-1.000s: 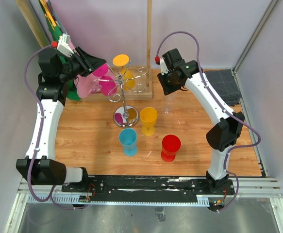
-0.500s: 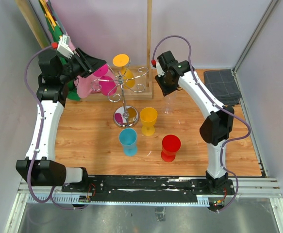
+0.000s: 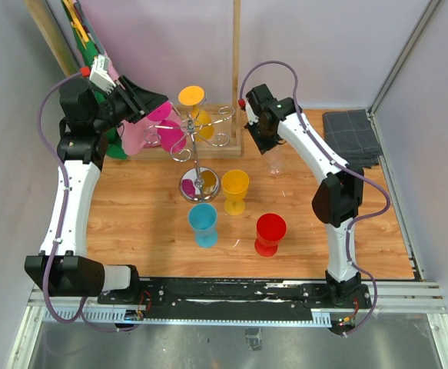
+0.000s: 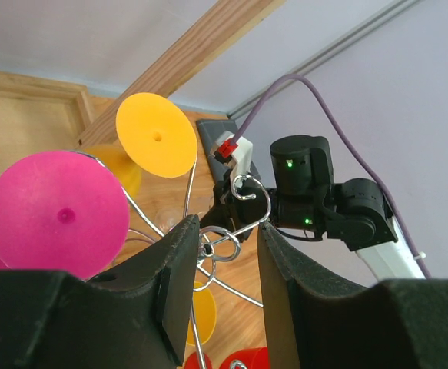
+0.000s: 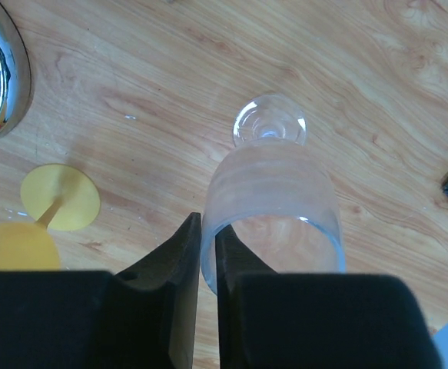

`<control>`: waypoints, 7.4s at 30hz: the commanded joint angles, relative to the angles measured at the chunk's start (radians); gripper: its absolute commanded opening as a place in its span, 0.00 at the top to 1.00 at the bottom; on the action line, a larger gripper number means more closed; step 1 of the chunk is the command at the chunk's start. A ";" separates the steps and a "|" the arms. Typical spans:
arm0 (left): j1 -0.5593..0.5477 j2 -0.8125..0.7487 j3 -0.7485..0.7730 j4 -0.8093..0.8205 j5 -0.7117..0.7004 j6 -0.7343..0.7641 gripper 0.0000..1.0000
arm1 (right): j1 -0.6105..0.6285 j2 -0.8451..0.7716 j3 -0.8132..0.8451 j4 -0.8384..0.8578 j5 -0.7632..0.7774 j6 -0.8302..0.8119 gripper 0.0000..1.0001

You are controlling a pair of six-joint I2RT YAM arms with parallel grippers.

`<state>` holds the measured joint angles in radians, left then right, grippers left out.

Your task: Place the wine glass upside down on the wine glass rack

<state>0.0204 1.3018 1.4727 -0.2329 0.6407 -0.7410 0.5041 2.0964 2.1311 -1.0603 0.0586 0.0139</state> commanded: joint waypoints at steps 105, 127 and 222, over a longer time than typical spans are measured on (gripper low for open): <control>-0.086 0.267 -0.153 1.925 -0.043 -1.522 0.51 | -0.077 -0.072 -0.137 2.601 -0.908 1.980 0.99; -0.086 0.251 -0.185 1.970 -0.058 -1.551 0.64 | -0.081 -0.055 -0.106 2.599 -0.890 1.972 0.99; 0.026 0.085 -0.071 1.662 0.048 -1.305 1.00 | -0.378 -0.209 -0.277 2.561 -0.973 1.873 0.43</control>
<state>0.0021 1.4590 1.4002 1.4734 0.6907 -2.0731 0.1390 1.9366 1.8576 1.4403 -0.8913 1.9064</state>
